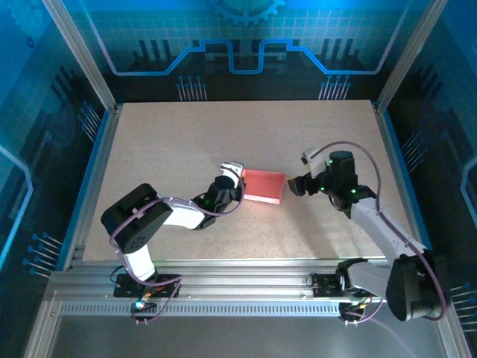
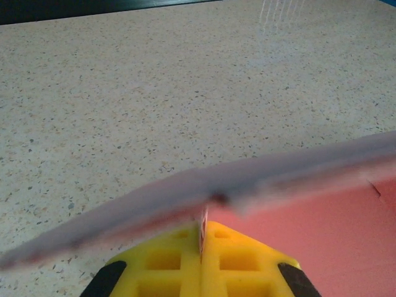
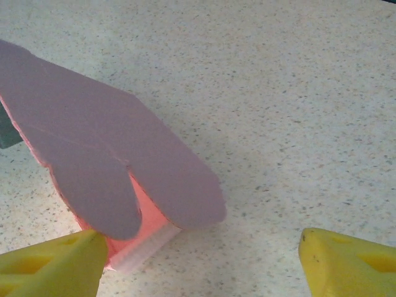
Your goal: Fold the paper box
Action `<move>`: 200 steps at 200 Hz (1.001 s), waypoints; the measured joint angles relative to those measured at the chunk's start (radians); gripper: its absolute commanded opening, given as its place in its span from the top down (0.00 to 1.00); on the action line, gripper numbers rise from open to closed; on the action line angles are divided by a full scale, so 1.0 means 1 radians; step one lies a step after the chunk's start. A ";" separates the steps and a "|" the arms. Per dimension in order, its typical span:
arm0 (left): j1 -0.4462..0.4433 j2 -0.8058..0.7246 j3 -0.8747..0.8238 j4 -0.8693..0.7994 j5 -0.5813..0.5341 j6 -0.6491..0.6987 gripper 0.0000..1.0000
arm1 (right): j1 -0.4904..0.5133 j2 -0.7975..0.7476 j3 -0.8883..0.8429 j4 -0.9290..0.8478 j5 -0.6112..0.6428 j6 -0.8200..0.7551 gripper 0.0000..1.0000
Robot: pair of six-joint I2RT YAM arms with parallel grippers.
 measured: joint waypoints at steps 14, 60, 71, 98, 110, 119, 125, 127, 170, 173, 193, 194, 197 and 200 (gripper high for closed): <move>0.000 0.000 0.014 -0.021 0.007 0.000 1.00 | -0.077 0.012 0.010 0.002 -0.094 -0.073 0.29; 0.000 0.000 0.045 -0.074 0.031 -0.002 1.00 | -0.129 0.094 0.040 -0.022 -0.325 -0.345 0.36; 0.000 0.000 0.049 -0.080 0.034 -0.002 1.00 | -0.116 0.124 0.040 -0.031 -0.332 -0.393 0.36; 0.000 0.000 0.052 -0.087 0.038 -0.003 1.00 | -0.084 0.182 0.040 -0.029 -0.303 -0.464 0.41; 0.000 0.000 0.052 -0.087 0.039 -0.003 1.00 | -0.079 0.201 0.043 -0.031 -0.280 -0.490 0.44; 0.000 0.000 0.052 -0.087 0.042 -0.003 1.00 | -0.076 0.217 0.050 -0.032 -0.267 -0.509 0.45; 0.000 0.000 0.052 -0.087 0.042 -0.003 1.00 | -0.073 0.228 0.056 -0.034 -0.261 -0.519 0.45; 0.000 0.000 0.052 -0.087 0.042 -0.003 1.00 | -0.072 0.232 0.060 -0.034 -0.258 -0.521 0.45; 0.000 0.000 0.052 -0.087 0.046 -0.003 1.00 | -0.052 0.316 0.122 -0.035 -0.221 -0.579 0.60; 0.000 0.000 0.052 -0.087 0.045 -0.003 1.00 | -0.050 0.320 0.126 -0.036 -0.219 -0.576 0.62; 0.001 -0.001 0.052 -0.087 0.045 -0.003 1.00 | -0.039 0.330 0.150 -0.050 -0.212 -0.583 0.87; 0.001 -0.001 0.052 -0.087 0.045 -0.003 1.00 | -0.038 0.330 0.150 -0.051 -0.212 -0.580 0.88; 0.001 -0.002 0.052 -0.088 0.045 -0.003 1.00 | -0.037 0.330 0.154 -0.054 -0.211 -0.589 0.91; 0.001 -0.002 0.052 -0.088 0.045 -0.003 1.00 | -0.034 0.330 0.159 -0.061 -0.208 -0.583 0.95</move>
